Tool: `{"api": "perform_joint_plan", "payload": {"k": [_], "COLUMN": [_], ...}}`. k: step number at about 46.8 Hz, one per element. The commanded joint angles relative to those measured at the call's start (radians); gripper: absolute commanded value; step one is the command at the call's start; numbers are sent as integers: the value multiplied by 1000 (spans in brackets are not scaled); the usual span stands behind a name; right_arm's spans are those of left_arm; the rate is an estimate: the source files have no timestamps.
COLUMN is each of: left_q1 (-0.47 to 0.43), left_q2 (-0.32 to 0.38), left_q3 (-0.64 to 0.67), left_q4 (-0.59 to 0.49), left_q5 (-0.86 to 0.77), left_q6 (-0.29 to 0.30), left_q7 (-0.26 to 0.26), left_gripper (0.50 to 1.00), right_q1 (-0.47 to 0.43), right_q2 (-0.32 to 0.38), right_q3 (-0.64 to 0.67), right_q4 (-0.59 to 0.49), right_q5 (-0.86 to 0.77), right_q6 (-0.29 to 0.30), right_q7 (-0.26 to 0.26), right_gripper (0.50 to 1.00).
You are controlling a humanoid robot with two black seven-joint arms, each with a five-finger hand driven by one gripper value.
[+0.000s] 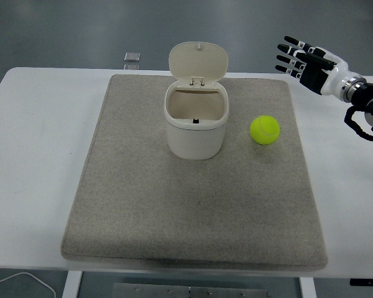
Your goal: Pick up the tennis ball and place it in the box.
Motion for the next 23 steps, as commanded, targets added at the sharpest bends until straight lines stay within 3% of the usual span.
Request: {"api": "perform_joint_plan", "payload": {"k": [1, 23], "left_q1": [0, -11], "left_q2": [0, 0], "left_q3": [0, 2], "left_q4": [0, -8], "left_q5": [0, 0], "left_q6": [0, 0], "left_q7": [0, 0], "left_gripper": [992, 992], "right_q1": [0, 3], "right_q2": [0, 2], "right_q3": [0, -2], "right_q4": [0, 0], "right_q5": [-1, -2], "right_q6": [3, 9], "right_q7": [0, 6], "right_gripper": [928, 930]}}
